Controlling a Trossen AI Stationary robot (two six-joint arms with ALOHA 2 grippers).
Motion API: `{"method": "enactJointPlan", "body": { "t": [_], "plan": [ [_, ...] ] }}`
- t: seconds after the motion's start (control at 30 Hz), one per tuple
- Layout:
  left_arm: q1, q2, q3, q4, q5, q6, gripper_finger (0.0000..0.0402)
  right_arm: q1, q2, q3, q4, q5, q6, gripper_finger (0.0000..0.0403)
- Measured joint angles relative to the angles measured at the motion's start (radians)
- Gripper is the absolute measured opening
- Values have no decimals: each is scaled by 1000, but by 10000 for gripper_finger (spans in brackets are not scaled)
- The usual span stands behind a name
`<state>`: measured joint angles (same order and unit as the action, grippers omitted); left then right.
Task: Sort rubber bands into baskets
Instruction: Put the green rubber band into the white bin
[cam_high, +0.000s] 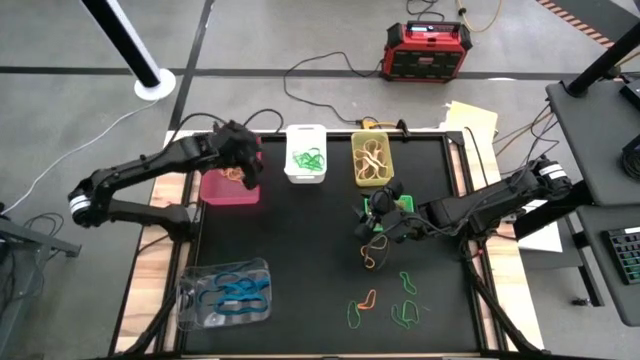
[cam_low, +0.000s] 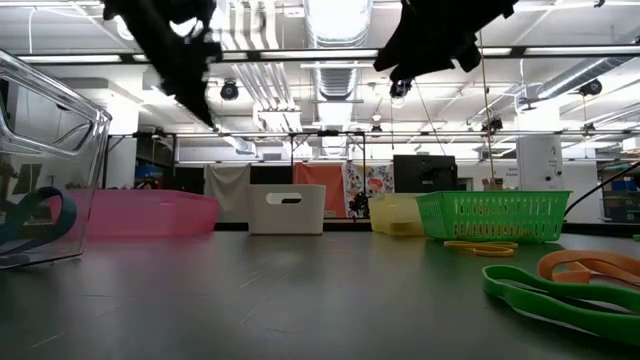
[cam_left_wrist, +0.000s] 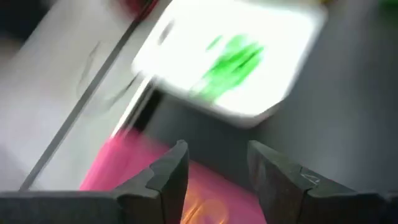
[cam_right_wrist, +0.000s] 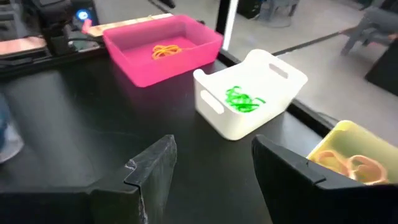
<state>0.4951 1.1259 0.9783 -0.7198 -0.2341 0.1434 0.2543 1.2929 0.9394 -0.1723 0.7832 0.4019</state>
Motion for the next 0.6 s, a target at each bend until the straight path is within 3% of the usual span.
{"method": "enactJointPlan", "body": {
  "t": [0.13,0.33,0.6],
  "plan": [
    [-100,-46,0,142,150,84,149,-3,7,0,0,-67,60,206],
    [-244,-100,-72,308,151,170,145,-6,32,6,-47,-270,242,205],
    [-318,-204,-229,458,149,165,144,38,107,132,-536,-694,774,205]
  ]
}}
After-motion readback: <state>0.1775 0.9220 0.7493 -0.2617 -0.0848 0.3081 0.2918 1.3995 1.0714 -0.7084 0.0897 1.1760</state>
